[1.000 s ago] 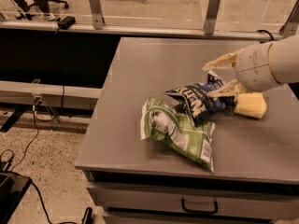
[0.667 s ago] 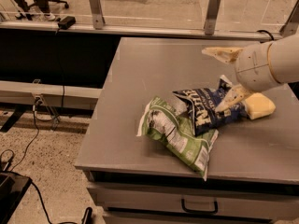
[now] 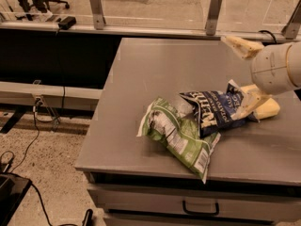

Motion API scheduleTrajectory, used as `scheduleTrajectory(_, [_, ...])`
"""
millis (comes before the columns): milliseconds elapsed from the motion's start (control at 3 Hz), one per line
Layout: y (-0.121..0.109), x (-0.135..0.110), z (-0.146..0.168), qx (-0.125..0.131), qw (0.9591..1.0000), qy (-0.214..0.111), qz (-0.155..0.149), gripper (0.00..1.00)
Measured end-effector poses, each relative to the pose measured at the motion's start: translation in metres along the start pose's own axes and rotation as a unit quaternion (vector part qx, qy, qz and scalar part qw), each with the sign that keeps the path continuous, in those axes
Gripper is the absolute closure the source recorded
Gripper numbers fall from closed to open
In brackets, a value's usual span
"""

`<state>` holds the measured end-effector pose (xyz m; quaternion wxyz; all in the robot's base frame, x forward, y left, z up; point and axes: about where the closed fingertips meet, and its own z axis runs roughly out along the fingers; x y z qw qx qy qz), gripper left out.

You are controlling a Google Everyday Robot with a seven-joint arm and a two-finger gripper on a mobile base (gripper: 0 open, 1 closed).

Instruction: Move blue chip bag near green jalapeno chip bag

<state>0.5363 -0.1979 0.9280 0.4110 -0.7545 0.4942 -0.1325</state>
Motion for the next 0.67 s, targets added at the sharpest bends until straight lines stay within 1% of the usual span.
scheduleTrajectory(333, [0.0024, 0.0266, -0.0344, 0.022, 0.9991, 0.03, 0.02, 0.0])
scheduleTrajectory(667, [0.0024, 0.0274, -0.0356, 0.023, 0.9991, 0.03, 0.02, 0.0])
